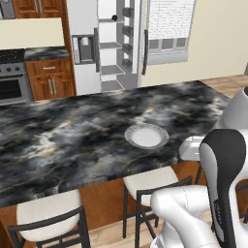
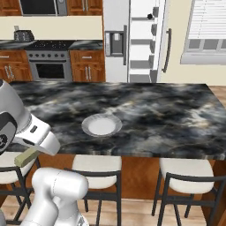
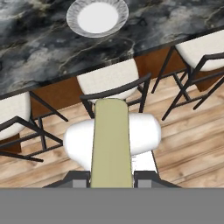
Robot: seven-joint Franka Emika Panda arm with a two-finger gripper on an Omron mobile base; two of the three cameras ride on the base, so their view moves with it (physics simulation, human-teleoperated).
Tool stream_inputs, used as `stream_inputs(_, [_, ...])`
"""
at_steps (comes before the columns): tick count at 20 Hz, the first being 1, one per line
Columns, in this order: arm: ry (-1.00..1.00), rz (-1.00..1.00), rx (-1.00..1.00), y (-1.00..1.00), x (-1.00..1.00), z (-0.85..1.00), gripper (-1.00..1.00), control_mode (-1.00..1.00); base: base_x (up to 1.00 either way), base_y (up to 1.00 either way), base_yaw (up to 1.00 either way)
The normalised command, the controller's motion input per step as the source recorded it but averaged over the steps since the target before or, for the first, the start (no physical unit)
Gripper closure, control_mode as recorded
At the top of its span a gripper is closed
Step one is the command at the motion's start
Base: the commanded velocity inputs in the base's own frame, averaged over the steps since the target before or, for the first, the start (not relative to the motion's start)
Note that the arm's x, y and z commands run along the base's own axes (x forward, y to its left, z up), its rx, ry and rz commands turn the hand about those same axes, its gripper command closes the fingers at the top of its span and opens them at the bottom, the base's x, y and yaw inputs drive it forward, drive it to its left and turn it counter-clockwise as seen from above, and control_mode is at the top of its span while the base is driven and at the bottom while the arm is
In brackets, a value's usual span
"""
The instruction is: Retrieve the butter from the fridge and place it on a plate on the dining table. Then retrieve the butter knife by the fridge and place it near the plate.
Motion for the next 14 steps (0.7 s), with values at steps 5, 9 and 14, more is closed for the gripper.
stream_inputs(5, [0.00, 0.00, 0.00, 0.00, 0.00, 0.00, 1.00, 1.00, 0.14, 0.00, 0.00])
stream_inputs(9, [0.00, 0.00, 0.00, 0.00, 0.18, 0.00, 1.00, -1.00, 0.00, 0.00, 0.00])
stream_inputs(14, [0.10, 0.00, -0.01, 0.00, 0.61, 0.17, 1.00, -1.00, 0.00, 0.00, 0.00])
